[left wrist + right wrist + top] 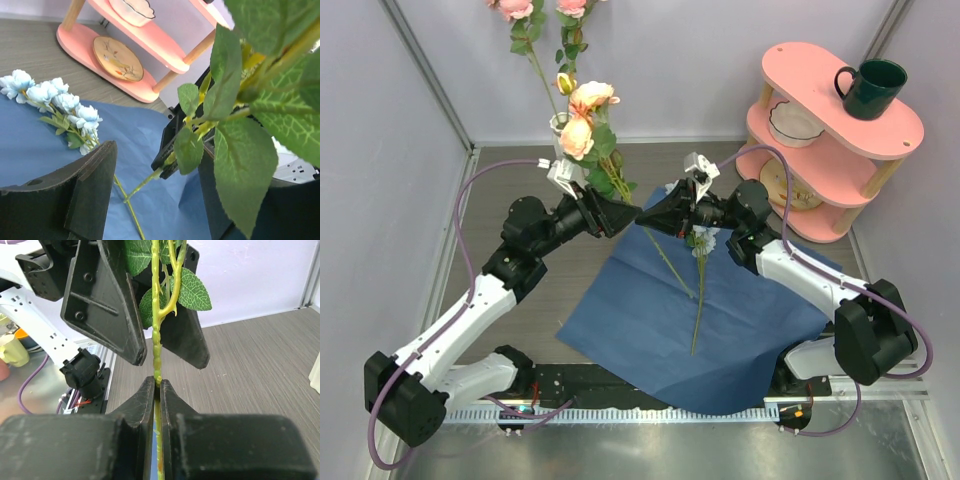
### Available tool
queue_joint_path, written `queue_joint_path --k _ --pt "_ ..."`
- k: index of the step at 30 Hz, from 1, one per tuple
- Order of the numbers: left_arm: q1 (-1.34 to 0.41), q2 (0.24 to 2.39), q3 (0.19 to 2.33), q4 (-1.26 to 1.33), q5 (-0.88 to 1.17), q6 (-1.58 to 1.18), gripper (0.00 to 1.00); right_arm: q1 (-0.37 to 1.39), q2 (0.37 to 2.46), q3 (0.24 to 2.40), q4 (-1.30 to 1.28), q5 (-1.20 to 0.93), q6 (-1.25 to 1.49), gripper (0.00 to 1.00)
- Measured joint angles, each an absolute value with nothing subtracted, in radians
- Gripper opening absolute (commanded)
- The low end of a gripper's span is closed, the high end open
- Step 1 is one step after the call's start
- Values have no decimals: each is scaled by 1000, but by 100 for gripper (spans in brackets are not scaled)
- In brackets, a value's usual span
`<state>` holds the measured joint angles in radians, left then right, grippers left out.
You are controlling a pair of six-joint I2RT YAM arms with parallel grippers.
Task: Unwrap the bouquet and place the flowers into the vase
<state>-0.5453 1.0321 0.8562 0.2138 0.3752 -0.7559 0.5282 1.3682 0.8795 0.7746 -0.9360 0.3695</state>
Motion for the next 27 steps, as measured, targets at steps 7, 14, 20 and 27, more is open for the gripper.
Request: queue_joint_path --k 7,14,20,27 --pt "-551 1045 867 254 363 -751 44 531 1373 906 754 -986 371 1" --pt "-561 1048 875 257 386 -741 0 531 1381 914 702 -989 366 18" --pt "-561 1023 901 149 340 -644 0 537 1375 949 599 -889 303 60" --pt "-565 885 992 -30 80 -442 0 540 1285 911 536 -567 255 63"
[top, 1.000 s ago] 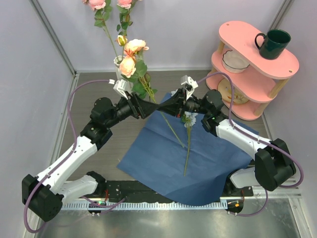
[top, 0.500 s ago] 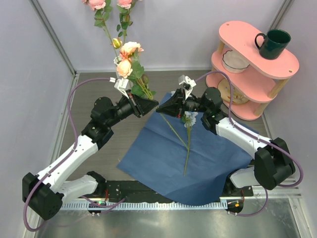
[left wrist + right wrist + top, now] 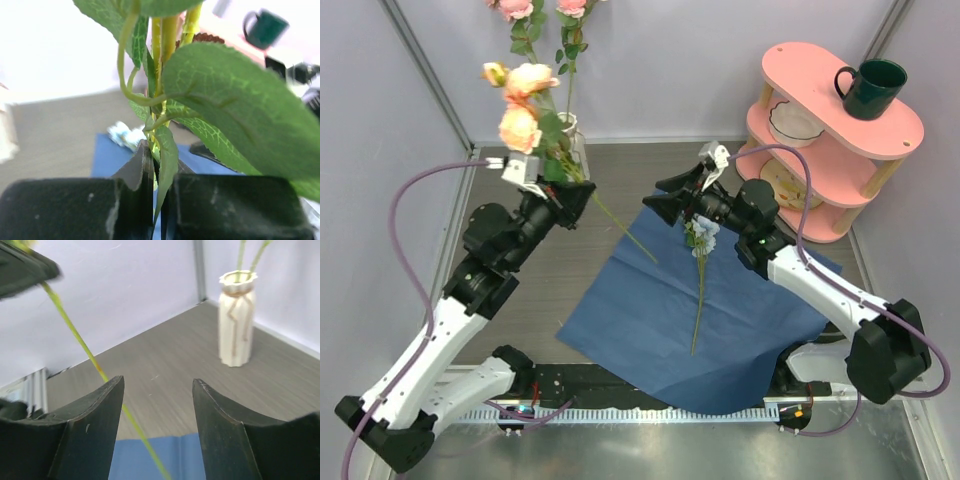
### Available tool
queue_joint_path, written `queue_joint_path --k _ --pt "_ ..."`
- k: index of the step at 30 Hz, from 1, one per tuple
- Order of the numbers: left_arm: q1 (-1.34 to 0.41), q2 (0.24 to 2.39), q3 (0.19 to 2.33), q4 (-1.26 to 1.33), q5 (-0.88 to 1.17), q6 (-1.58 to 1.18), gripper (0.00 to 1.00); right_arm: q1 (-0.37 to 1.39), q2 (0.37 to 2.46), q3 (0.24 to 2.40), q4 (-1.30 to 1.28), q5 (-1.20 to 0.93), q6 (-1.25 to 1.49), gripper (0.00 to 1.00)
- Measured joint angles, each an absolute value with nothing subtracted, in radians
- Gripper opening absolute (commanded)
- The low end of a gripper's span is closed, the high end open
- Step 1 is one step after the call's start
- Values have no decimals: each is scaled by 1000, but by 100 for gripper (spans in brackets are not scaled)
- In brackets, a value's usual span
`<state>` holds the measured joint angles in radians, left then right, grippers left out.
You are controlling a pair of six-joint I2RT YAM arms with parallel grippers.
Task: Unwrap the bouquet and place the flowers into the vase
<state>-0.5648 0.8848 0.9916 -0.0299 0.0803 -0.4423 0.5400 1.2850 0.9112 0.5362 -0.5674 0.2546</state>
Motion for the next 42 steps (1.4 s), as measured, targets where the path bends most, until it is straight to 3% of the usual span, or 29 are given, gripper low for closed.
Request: queue_joint_path --k 8,18,32,42 --pt "-565 830 1101 81 -295 -175 0 528 1182 817 576 -294 249 67" --pt "-564 1153 1424 236 -555 33 0 522 1192 814 579 -229 250 67" --pt "-542 1462 1731 276 -671 185 0 519 1192 814 575 -218 245 67" --pt "-480 1576 1780 275 -690 161 0 515 1192 814 575 -218 242 67"
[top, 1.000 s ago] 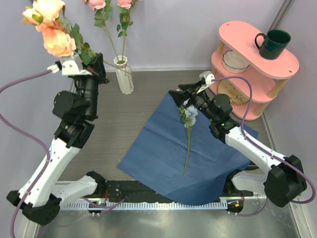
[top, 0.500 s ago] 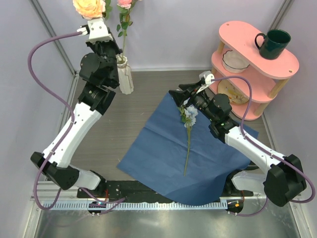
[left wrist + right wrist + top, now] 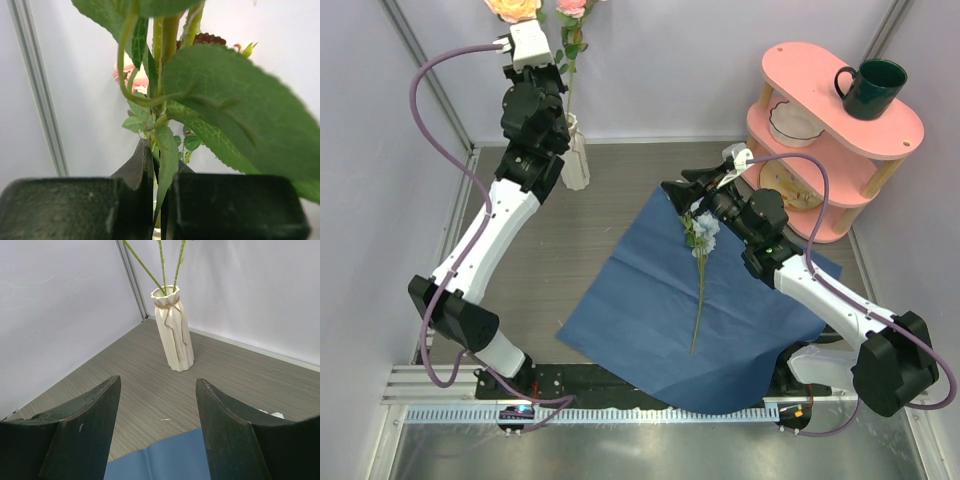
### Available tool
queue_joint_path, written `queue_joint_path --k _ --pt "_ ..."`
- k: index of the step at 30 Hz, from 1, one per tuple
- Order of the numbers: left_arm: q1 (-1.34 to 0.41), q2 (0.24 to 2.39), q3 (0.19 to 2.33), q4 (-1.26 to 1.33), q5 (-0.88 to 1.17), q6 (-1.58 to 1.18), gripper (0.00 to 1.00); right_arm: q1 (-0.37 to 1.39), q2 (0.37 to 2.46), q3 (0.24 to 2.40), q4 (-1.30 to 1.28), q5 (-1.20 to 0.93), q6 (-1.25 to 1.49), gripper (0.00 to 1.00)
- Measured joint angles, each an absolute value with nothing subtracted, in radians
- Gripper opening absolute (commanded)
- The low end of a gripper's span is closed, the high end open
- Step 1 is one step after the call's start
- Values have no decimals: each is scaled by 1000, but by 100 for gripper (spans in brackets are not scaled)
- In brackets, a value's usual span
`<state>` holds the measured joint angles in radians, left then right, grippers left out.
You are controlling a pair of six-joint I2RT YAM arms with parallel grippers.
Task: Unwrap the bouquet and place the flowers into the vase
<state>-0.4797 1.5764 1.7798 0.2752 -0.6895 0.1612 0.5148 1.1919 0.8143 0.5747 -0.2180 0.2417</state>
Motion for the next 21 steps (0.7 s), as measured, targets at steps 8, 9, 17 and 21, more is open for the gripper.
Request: queue_joint_path --k 8,9,17,21 --pt "-431 1687 1867 199 -693 104 0 515 1194 814 575 -218 238 67" --pt "-428 1706 1890 177 -694 94 0 515 1197 814 575 -218 238 67" --pt "-412 1837 2005 54 -715 45 0 515 1228 814 571 -218 237 67" --pt "-407 1872 2005 15 -725 23 0 515 1235 814 568 -218 237 67"
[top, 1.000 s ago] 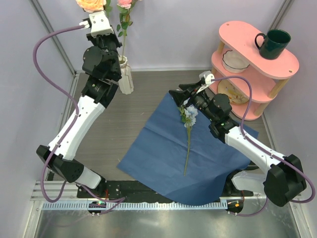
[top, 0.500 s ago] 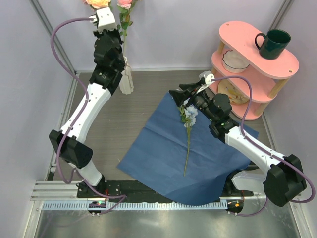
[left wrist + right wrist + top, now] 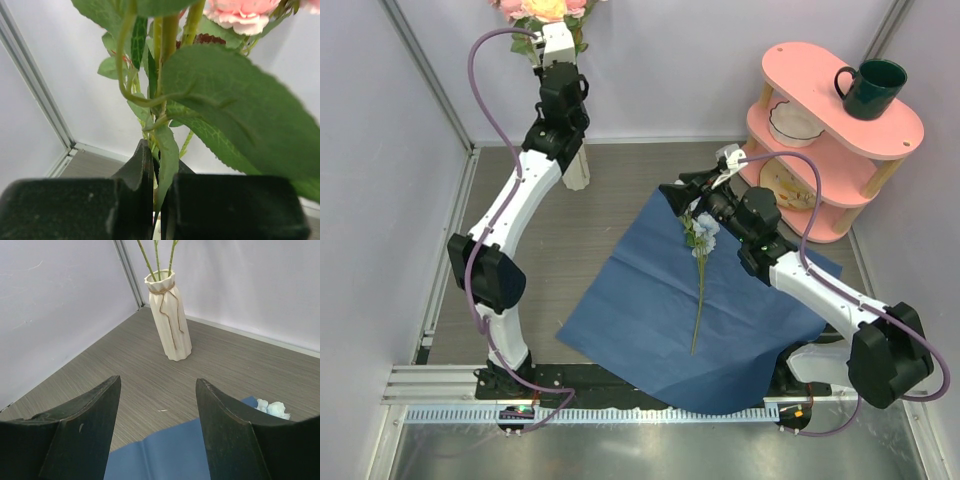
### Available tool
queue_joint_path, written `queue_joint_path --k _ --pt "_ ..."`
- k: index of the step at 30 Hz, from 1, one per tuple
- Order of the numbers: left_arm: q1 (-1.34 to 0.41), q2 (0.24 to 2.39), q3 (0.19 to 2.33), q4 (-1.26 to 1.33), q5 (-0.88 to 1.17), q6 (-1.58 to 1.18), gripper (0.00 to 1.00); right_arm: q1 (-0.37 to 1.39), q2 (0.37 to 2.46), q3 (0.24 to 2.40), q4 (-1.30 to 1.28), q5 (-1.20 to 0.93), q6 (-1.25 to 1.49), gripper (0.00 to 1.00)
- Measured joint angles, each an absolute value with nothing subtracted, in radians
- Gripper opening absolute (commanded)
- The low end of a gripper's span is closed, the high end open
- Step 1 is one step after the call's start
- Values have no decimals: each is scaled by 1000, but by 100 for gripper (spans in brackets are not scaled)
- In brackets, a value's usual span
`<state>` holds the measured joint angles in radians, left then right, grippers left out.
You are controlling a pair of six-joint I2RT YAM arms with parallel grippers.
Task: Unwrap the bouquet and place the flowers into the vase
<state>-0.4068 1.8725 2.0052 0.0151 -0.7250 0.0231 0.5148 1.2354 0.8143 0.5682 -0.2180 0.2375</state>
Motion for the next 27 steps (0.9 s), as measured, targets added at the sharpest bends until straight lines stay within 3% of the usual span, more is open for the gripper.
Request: queue_joint_path --k 7,16,20,24,27 --pt "-403 1903 1980 1 -746 -5 0 515 1248 815 567 -218 234 67" --pt "-395 1917 1916 7 -767 -51 11 515 1259 815 565 -218 233 67" --pt "-392 1924 1886 4 -772 -76 34 514 1261 815 556 -218 230 67" --pt "-392 1925 1873 1 -782 -81 69 514 1266 815 549 -218 230 68" --pt "-392 1923 1864 1 -783 -102 86 514 1272 818 546 -219 230 67"
